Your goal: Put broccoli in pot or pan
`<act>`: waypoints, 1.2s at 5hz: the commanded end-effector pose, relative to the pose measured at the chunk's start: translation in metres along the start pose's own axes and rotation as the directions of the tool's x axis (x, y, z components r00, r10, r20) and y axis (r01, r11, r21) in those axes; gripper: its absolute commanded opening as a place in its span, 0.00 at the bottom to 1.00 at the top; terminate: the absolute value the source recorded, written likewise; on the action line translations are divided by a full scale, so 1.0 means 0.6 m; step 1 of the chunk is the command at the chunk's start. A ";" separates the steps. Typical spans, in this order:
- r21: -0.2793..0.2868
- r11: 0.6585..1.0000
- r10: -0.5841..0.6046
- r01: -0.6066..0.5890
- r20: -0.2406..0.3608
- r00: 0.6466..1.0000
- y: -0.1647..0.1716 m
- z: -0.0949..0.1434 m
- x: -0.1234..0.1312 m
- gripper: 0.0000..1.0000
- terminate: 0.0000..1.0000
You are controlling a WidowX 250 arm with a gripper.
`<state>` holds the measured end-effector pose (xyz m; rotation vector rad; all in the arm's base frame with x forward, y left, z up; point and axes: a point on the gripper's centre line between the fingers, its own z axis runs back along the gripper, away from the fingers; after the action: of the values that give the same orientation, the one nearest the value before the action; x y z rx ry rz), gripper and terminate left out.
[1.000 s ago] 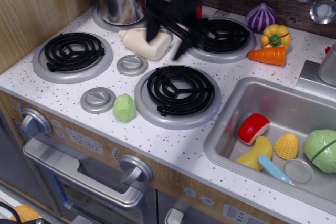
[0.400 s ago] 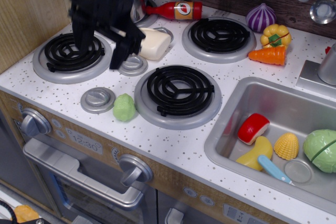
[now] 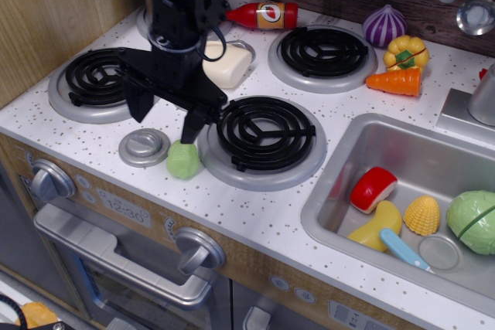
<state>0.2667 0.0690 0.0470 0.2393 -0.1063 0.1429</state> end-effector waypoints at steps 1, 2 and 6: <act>-0.016 1.000 -0.011 0.011 0.033 0.999 -0.009 -0.006 0.009 1.00 0.00; -0.008 1.000 -0.018 0.019 0.044 0.999 -0.018 -0.022 0.003 1.00 0.00; -0.063 0.998 -0.005 0.009 0.071 0.997 -0.029 -0.074 0.002 0.00 0.00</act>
<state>0.2637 0.0630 0.0006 0.1982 -0.1218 0.1177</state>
